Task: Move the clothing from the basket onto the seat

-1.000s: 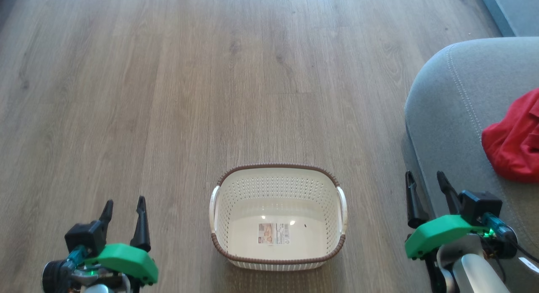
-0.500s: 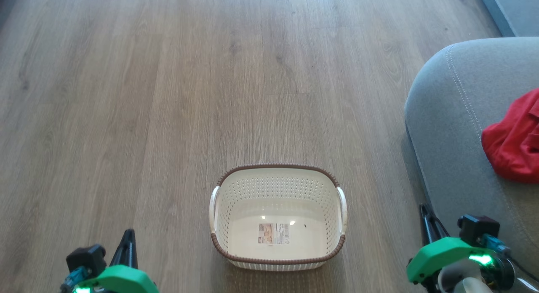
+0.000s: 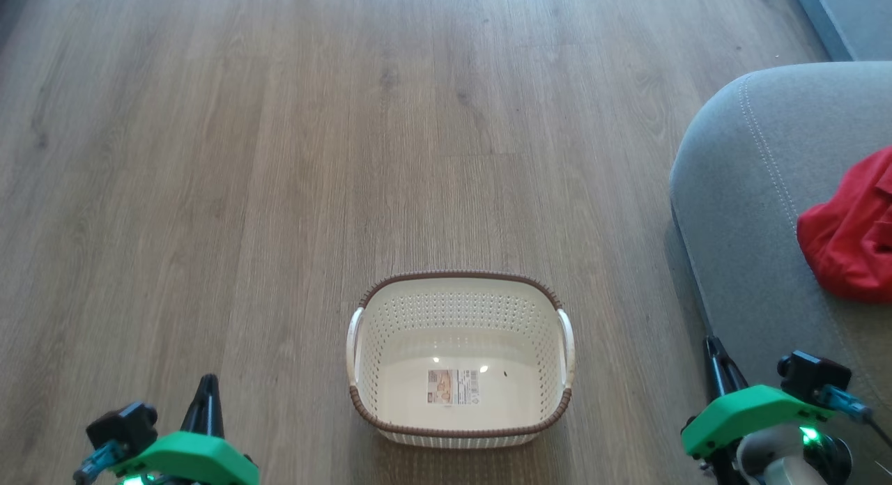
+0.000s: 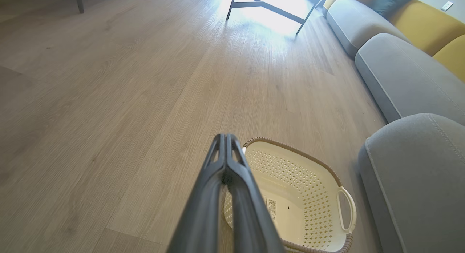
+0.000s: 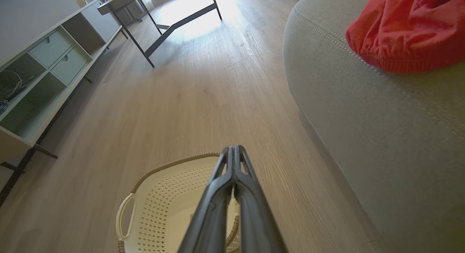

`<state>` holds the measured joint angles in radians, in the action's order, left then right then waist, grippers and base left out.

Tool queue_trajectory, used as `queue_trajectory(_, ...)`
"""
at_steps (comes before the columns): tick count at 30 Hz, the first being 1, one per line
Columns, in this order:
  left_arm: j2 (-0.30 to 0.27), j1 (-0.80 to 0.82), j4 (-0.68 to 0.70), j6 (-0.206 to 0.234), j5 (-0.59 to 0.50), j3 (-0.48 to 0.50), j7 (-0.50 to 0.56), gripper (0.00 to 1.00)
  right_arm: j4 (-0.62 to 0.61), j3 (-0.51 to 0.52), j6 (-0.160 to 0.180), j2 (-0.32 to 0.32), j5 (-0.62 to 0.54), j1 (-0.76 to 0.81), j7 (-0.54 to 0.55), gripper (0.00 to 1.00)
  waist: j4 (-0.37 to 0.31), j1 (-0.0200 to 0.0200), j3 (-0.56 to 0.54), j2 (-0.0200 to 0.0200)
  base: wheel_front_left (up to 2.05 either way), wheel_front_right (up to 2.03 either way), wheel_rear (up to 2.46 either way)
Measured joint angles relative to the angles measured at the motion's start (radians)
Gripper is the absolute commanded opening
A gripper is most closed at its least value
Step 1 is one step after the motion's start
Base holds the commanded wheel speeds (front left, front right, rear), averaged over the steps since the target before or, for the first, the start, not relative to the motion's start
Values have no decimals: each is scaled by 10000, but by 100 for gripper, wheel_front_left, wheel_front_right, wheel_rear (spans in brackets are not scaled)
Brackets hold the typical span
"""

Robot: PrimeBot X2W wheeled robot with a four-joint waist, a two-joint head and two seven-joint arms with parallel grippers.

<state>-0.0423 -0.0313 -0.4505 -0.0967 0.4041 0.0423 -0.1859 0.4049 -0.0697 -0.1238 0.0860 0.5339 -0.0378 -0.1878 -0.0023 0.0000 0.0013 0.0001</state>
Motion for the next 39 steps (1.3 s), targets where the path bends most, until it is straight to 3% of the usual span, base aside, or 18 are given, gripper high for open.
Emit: queue_trajectory(39,0,339,654,-88,4610,86,1145,0,-472,763,2,-148,4113,-27,1172,0,9,1,7,0,0,0,0)
